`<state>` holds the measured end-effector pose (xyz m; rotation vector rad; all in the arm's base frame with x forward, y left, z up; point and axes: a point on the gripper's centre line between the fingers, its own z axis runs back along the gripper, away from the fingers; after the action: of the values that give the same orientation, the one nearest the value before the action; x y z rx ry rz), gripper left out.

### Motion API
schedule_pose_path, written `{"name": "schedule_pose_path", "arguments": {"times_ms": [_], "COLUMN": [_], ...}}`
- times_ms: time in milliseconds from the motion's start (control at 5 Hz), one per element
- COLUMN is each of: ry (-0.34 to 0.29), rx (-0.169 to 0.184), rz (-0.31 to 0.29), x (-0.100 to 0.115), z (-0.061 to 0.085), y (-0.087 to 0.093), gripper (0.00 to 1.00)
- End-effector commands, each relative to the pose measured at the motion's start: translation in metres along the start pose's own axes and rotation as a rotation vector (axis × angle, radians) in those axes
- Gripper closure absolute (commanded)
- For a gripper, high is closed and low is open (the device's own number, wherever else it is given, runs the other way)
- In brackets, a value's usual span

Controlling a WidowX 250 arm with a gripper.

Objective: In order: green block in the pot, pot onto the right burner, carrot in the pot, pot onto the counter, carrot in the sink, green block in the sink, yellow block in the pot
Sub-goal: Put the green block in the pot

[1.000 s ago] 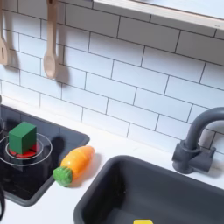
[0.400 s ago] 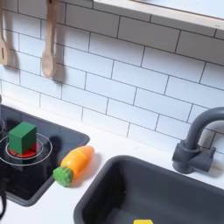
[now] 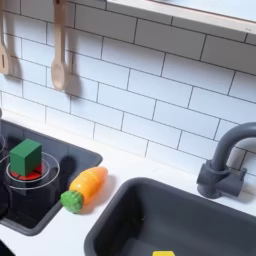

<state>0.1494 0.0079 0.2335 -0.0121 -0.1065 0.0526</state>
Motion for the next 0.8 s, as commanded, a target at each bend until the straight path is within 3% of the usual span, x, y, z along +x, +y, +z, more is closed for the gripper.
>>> {"name": "schedule_pose_path", "arguments": {"times_ms": [0,600], "ry": [-0.026,-0.046], "rx": [0.022,0.034], "rz": [0.056,0.138], "x": [0.027,0.057], "z": [-0.003,-0.008], "y": [0.021,0.042], "gripper": [0.0,0.0]}}
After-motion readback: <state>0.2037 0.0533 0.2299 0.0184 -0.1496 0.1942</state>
